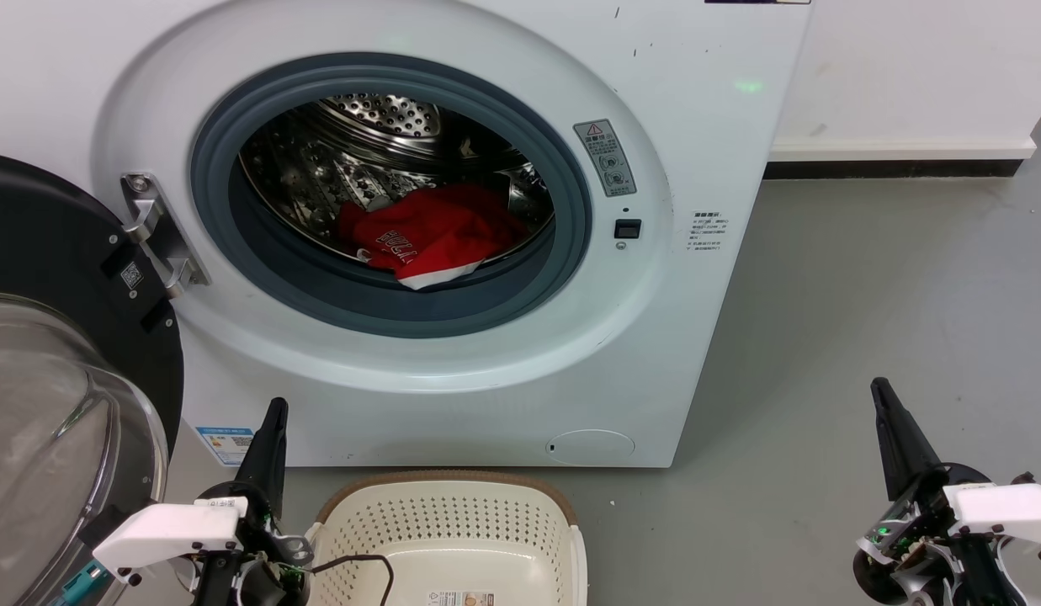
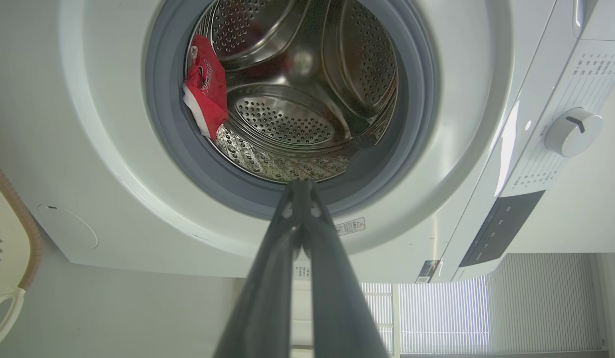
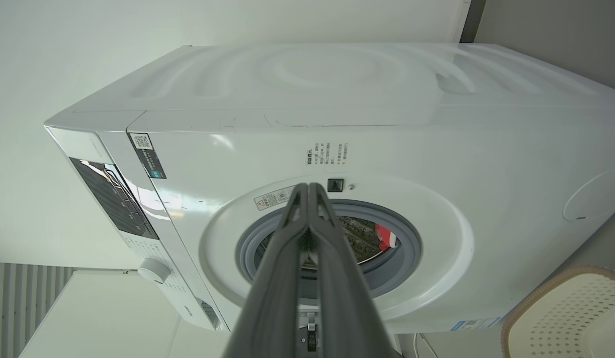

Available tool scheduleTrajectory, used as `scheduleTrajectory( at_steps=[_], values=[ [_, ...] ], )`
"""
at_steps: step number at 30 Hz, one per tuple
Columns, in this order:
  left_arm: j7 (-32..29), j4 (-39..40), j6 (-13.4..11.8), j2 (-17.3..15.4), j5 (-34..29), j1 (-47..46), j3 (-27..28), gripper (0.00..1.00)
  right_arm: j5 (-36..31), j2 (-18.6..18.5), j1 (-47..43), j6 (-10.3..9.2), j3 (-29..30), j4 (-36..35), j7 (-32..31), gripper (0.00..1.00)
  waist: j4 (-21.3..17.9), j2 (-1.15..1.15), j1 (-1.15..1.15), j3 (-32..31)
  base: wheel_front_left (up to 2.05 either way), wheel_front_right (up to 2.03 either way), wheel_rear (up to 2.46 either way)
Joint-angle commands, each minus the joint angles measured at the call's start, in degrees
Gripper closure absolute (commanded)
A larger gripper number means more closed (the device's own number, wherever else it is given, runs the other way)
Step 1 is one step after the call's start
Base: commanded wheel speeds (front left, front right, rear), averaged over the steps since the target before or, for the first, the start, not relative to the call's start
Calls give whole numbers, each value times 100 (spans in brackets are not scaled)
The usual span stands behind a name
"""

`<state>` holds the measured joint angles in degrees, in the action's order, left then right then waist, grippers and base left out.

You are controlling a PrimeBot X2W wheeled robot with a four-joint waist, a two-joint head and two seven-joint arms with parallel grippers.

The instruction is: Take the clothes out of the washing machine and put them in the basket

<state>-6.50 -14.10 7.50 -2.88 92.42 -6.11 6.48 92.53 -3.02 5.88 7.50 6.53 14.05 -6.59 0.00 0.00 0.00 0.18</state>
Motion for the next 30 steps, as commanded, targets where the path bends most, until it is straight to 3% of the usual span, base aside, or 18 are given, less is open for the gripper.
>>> scheduleTrajectory(
  at_steps=[1,22,23,30],
  values=[
    [-23,5,14,1,-1,-36,17,100,-25,22,81,-2,-3,7,-1,100,0,0,0,0,0,0,0],
    [-23,5,14,1,-1,-36,17,100,-25,22,81,-2,-3,7,-1,100,0,0,0,0,0,0,0],
    [8,-17,-1,1,-1,7,-2,0,0,0,-10,0,-2,14,4,0,0,0,0,0,0,0,0],
    [120,-101,-2,14,-94,192,-18,0,-66,4,-185,-1,-38,153,110,0,3,0,0,2,0,0,0]
  ],
)
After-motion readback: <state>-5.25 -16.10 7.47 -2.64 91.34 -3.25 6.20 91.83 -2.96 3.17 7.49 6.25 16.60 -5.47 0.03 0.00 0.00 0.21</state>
